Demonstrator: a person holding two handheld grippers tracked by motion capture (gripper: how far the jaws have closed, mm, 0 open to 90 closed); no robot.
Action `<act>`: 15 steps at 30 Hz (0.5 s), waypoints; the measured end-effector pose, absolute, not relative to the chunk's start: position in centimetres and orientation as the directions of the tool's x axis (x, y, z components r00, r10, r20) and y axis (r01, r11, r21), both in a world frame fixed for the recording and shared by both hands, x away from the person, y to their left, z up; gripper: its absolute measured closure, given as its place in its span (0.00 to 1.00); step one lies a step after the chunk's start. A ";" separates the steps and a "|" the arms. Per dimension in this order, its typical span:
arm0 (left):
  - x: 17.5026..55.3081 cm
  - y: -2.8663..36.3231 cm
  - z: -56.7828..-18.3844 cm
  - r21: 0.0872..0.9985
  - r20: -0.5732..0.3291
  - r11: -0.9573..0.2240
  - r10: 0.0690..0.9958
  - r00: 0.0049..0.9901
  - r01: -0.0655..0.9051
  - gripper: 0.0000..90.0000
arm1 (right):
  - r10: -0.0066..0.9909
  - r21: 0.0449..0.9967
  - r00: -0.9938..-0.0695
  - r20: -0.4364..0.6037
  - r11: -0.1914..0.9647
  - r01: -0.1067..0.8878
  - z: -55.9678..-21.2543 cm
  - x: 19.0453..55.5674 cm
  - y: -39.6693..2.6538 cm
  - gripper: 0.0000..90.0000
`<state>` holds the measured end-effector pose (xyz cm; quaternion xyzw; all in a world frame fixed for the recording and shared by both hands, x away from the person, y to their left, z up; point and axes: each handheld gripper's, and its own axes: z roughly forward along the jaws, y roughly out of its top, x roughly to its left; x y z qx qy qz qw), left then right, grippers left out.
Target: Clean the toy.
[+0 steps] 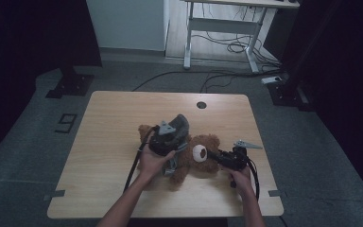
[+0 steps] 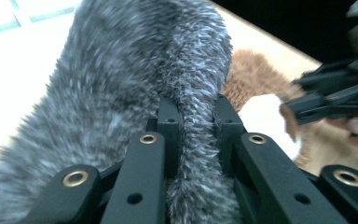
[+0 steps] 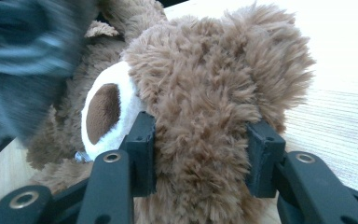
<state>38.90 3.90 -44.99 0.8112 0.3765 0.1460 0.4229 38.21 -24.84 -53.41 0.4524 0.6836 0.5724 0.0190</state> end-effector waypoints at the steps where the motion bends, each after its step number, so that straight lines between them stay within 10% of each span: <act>1: 39.2 3.6 -45.6 0.787 -0.060 -0.380 0.738 0.672 0.487 0.86 | 0.640 0.800 -0.591 0.491 -0.063 0.597 -53.4 38.2 -24.8 0.60; 15: 38.0 8.6 -46.1 0.805 -0.036 -0.349 0.779 0.626 0.480 0.86 | 0.643 0.815 -0.608 0.467 -0.046 0.578 -53.3 38.1 -24.4 0.60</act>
